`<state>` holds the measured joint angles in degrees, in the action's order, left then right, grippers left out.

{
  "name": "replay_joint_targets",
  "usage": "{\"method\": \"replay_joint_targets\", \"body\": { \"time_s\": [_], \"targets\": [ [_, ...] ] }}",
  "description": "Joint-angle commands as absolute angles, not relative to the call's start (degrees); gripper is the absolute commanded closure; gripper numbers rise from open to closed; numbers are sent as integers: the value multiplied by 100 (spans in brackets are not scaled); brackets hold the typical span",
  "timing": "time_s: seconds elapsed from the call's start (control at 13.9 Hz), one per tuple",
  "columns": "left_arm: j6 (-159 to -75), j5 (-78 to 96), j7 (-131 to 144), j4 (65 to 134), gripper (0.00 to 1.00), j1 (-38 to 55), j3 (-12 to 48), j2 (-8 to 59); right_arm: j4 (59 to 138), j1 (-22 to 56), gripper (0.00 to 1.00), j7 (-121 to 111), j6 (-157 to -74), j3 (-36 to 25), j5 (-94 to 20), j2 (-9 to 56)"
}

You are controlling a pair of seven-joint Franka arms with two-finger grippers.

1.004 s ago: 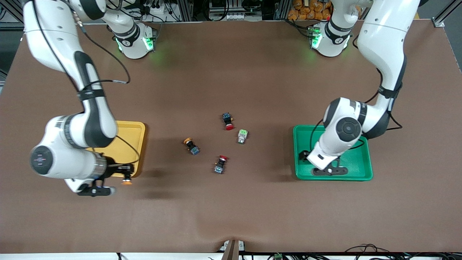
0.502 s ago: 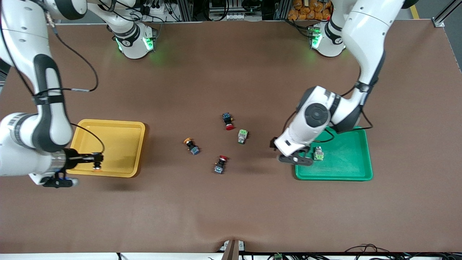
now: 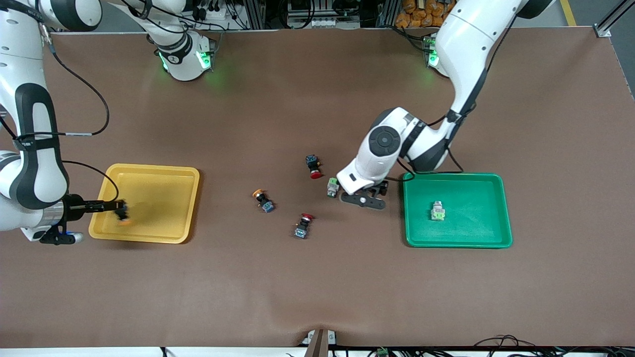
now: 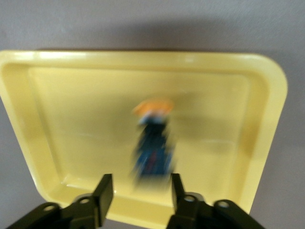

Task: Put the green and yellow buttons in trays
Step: 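Drop the green button in the green tray while the right gripper drops yellow, then grasp another green button with the left gripper while the right gripper grasps yellow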

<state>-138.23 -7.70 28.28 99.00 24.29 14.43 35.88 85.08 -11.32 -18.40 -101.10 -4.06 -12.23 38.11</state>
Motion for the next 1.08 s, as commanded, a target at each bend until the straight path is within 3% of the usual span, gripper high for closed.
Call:
{"method": "replay_joint_targets", "body": {
  "time_s": [0.0, 0.22, 0.5, 0.57, 0.65, 0.72, 0.79, 0.86, 1.0],
  "targets": [
    [-14298, -958, 3198, 9817, 0, 2732, 1406, 3779, 8420, -986, 0, -1802, -9861, -220, -1283, 3727],
    [-14624, -993, 3252, 9817, 0, 2909, 1380, 3998, 8376, -398, 0, -1871, -9992, -123, -1590, 3735],
    [-14748, -1028, 3261, 9888, 0, 3234, 1126, 4157, 8429, 797, 0, -1872, -10809, -79, -1942, 3753],
    [-14757, -1037, 3339, 9888, 12, 3278, 1099, 4166, 8437, 1043, 0, -1881, -11002, -79, -1942, 3788],
    [-14757, -1072, 3349, 9896, 32, 3270, 1090, 4166, 8446, 1255, 0, -1881, -11221, -79, -1925, 3858],
    [-14748, -1177, 3349, 9888, 71, 3243, 1099, 4157, 8472, 1387, 0, -1881, -11424, -79, -1916, 3937],
    [-14748, -1186, 3357, 9870, 91, 3243, 1099, 4157, 8481, 1458, 0, -1881, -11556, -79, -1916, 3972],
    [-14748, -1187, 3357, 9844, 97, 3243, 1099, 4157, 8481, 1563, 0, -1872, -11662, -79, -1925, 4025],
    [-14705, -1195, 3349, 9844, 100, 3217, 1090, 4079, 8717, 1757, 0, -1855, -12082, -79, -1934, 4087]
  ]
}}
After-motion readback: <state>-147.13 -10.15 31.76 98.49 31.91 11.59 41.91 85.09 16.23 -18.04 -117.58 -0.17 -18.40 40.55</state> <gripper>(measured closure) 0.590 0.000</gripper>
